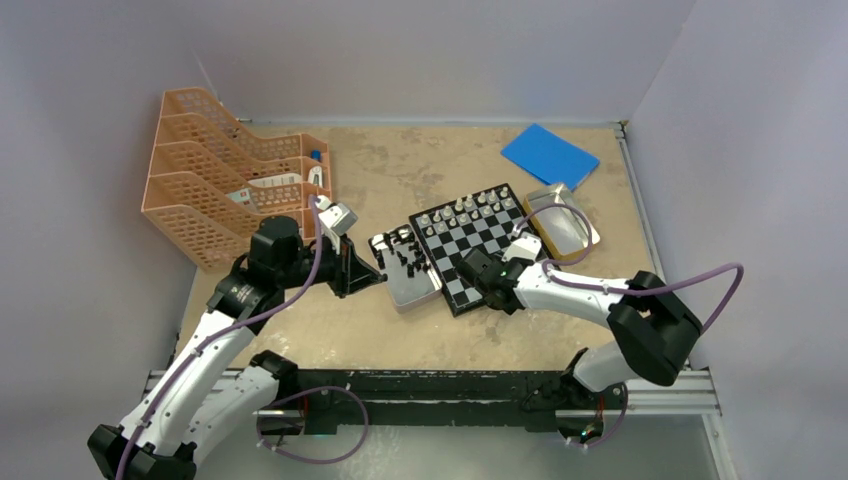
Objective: Set up the chess pieces on the board
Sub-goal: Place the chess piece on the chessboard.
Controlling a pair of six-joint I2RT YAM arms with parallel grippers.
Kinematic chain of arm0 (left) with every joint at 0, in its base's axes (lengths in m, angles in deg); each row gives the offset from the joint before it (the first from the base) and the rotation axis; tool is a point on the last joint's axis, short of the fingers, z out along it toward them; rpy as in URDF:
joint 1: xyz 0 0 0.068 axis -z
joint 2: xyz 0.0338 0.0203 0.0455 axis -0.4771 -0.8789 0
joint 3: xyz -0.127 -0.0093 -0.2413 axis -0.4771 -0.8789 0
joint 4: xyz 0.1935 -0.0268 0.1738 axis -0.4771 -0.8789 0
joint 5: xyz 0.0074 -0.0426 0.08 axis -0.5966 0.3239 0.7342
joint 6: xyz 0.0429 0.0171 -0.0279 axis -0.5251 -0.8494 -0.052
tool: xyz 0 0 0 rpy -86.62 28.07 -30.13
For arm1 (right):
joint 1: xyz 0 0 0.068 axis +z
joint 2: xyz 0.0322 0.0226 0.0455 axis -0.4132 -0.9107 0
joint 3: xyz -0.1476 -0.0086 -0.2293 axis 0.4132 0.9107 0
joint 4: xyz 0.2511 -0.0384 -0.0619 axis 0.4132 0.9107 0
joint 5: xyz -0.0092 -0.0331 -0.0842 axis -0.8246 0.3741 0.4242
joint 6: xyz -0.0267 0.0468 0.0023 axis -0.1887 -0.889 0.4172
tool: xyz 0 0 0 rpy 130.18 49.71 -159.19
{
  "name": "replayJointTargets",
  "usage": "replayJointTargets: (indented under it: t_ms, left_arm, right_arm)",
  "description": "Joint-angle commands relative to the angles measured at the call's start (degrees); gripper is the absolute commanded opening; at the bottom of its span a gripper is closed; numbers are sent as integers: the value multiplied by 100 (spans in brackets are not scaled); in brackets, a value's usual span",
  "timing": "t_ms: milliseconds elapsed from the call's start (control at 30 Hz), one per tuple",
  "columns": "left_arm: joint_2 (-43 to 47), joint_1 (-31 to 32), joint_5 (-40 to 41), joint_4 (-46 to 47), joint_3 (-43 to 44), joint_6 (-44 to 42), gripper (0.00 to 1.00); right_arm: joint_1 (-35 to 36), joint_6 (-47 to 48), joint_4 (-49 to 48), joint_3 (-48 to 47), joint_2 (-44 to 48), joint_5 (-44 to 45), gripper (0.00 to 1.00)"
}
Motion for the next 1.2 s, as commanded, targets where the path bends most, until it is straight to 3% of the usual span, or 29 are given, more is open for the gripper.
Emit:
replayJointTargets:
  t_ms: [0, 1167]
  left_arm:
    - [-12, -12, -50, 263, -2, -92, 0]
    - [-119, -12, -33, 246, -19, -90, 0]
  right_arm:
    - [35, -94, 178, 46, 55, 53, 41]
    - [31, 502, -210, -201, -165, 87, 30]
